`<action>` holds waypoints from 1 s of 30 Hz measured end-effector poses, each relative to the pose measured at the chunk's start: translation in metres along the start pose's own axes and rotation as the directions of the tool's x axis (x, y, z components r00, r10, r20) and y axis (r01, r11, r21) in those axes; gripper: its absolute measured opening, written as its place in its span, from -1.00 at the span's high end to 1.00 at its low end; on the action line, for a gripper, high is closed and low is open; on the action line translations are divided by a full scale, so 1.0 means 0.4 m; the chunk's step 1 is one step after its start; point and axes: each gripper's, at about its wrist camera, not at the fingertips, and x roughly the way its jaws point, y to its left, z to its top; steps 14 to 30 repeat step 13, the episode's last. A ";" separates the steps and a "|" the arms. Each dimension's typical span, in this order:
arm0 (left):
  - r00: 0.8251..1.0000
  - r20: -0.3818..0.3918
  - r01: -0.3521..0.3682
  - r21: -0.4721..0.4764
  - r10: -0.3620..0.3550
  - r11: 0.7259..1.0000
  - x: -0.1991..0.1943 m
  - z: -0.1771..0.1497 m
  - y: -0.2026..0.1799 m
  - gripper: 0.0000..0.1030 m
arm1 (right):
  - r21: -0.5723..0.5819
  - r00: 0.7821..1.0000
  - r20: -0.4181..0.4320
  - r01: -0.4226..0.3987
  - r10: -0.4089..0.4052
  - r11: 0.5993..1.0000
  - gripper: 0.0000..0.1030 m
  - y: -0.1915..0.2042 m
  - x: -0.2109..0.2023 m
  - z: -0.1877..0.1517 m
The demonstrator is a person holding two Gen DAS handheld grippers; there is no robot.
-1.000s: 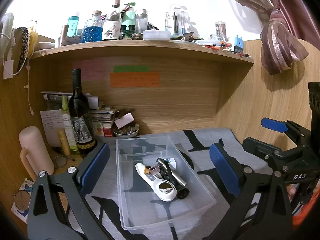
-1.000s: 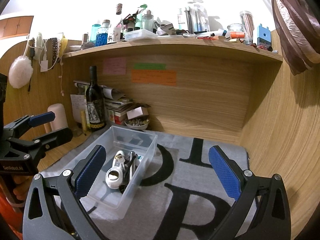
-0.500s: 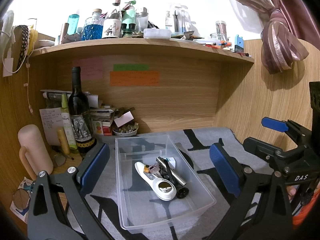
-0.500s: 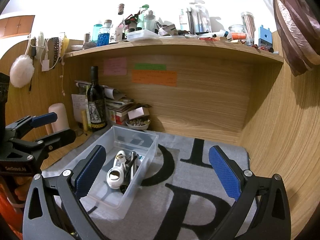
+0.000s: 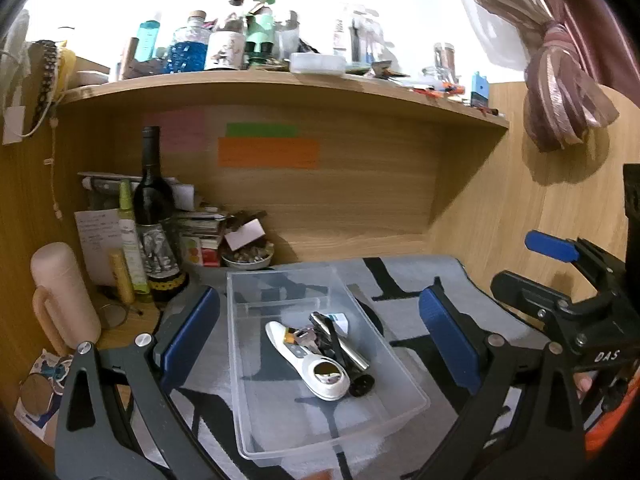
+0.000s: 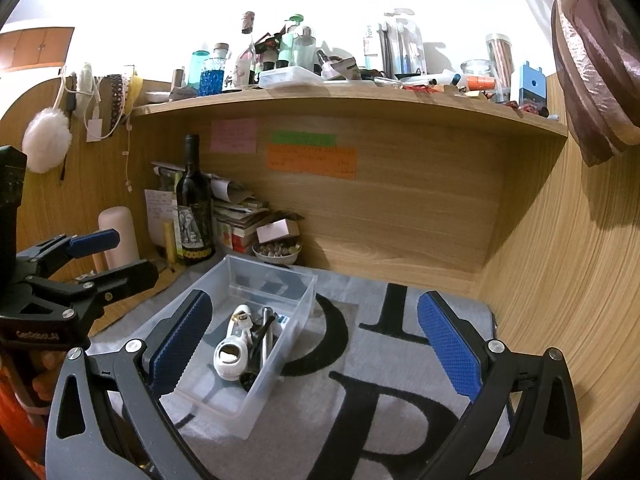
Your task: Organize rigid objects
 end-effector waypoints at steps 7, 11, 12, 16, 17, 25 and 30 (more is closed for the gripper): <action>1.000 -0.002 0.000 0.000 0.000 1.000 0.002 0.001 0.001 -0.97 | 0.001 1.000 -0.007 -0.001 0.001 1.000 -1.00 0.000 0.004 0.001; 1.000 -0.017 0.012 -0.017 -0.012 1.000 0.008 -0.001 0.008 -0.96 | -0.002 1.000 -0.012 -0.002 0.002 1.000 -1.00 0.003 0.010 0.003; 1.000 -0.019 0.013 -0.018 -0.013 1.000 0.009 -0.001 0.009 -0.96 | -0.003 1.000 -0.012 -0.002 0.002 1.000 -1.00 0.003 0.011 0.004; 1.000 -0.021 0.013 -0.019 -0.013 1.000 0.011 -0.002 0.009 -0.96 | -0.004 1.000 -0.012 -0.001 0.001 1.000 -1.00 0.003 0.012 0.004; 1.000 -0.021 0.013 -0.019 -0.013 1.000 0.011 -0.002 0.009 -0.96 | -0.004 1.000 -0.012 -0.001 0.001 1.000 -1.00 0.003 0.012 0.004; 1.000 -0.021 0.013 -0.019 -0.013 1.000 0.011 -0.002 0.009 -0.96 | -0.004 1.000 -0.012 -0.001 0.001 1.000 -1.00 0.003 0.012 0.004; 1.000 -0.021 0.013 -0.019 -0.013 1.000 0.011 -0.002 0.009 -0.96 | -0.004 1.000 -0.012 -0.001 0.001 1.000 -1.00 0.003 0.012 0.004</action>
